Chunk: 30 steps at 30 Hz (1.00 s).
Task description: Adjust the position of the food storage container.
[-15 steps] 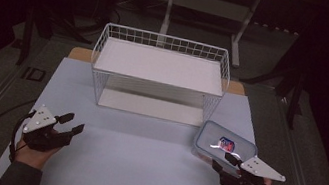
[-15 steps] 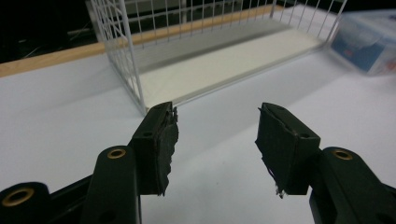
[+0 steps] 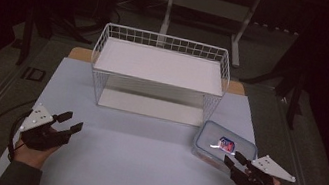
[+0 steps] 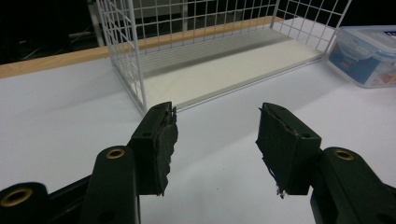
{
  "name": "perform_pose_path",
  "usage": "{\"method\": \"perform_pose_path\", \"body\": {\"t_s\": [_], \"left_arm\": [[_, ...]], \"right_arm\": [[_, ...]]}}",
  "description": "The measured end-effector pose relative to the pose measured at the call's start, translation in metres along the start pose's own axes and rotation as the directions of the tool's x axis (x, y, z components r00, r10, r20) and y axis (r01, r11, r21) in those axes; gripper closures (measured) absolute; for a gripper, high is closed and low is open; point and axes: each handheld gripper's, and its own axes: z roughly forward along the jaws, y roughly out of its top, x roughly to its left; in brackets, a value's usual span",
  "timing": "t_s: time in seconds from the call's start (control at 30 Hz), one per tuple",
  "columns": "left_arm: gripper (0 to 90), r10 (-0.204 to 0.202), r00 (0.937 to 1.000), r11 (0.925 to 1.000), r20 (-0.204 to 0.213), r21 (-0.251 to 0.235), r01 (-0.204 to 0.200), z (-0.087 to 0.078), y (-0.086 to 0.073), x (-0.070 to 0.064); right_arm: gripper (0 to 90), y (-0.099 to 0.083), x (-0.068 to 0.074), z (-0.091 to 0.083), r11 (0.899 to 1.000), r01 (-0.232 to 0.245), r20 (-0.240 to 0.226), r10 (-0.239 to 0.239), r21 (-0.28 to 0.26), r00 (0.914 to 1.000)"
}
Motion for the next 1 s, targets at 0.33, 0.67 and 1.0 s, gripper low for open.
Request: {"method": "perform_pose_path", "body": {"t_s": [0.33,0.67,1.0], "left_arm": [[45.6,-0.021,0.9997,0.9997,-0.01,-0.008,0.021,-0.003,-0.001,0.002],[45.1,-0.031,0.9993,0.9995,-0.023,-0.008,0.03,-0.004,-0.002,0.003],[45.0,-0.031,0.9993,0.9995,-0.021,-0.005,0.031,-0.003,-0.002,0.004]], "right_arm": [[87.4,0.001,-0.018,-0.003,0.999,-0.051,0.097,0.051,-0.003,0.994],[89.8,-0.002,-0.045,0.004,0.994,-0.106,0.213,0.097,0.031,0.9723],[89.8,-0.011,-0.068,0.015,0.982,-0.187,0.305,0.167,0.038,0.9376]]}}
